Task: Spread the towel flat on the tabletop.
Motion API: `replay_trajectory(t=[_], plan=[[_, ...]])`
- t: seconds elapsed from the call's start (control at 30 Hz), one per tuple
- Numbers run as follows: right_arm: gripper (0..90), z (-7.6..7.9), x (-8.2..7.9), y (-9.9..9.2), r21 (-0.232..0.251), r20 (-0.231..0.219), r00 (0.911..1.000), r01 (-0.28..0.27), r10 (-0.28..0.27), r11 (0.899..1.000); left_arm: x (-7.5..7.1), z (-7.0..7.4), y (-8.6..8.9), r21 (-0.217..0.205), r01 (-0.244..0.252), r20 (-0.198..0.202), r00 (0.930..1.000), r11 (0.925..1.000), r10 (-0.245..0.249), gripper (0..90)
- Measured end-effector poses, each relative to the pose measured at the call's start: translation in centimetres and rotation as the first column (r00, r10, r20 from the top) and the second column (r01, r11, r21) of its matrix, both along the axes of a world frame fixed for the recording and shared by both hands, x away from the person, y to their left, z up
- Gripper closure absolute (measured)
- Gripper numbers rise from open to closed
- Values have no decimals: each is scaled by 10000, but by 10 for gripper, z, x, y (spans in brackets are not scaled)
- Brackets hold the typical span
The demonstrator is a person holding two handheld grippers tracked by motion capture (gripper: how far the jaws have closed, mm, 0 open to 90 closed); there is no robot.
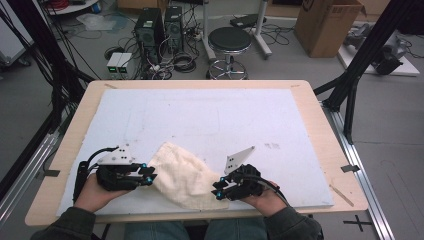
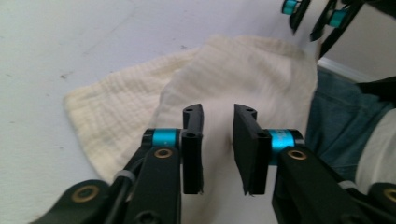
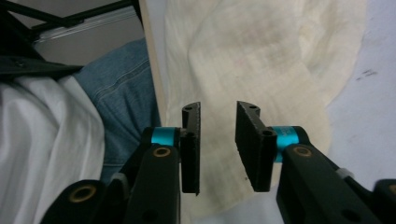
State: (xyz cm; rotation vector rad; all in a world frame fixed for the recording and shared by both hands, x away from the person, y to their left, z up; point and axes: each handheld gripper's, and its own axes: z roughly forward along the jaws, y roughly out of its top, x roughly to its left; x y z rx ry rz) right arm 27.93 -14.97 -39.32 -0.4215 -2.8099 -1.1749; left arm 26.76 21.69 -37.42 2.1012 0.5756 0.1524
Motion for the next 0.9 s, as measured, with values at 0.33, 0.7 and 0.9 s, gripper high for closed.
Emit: replay_trajectory(t=[0.33,0.7,0.9], plan=[[642,-8,54,0,369,-300,9899,1396,-1385,9895,47,-15,-7,35,-1899,-47,9818,9818,1899,545],[780,-38,49,4,-482,-709,9961,488,-522,9976,82,-54,-26,2453,-2291,-611,9661,9420,2509,583],[854,-16,43,-6,198,-510,9966,658,-647,9976,79,-53,-25,2654,-2560,-199,9624,9295,2707,875]])
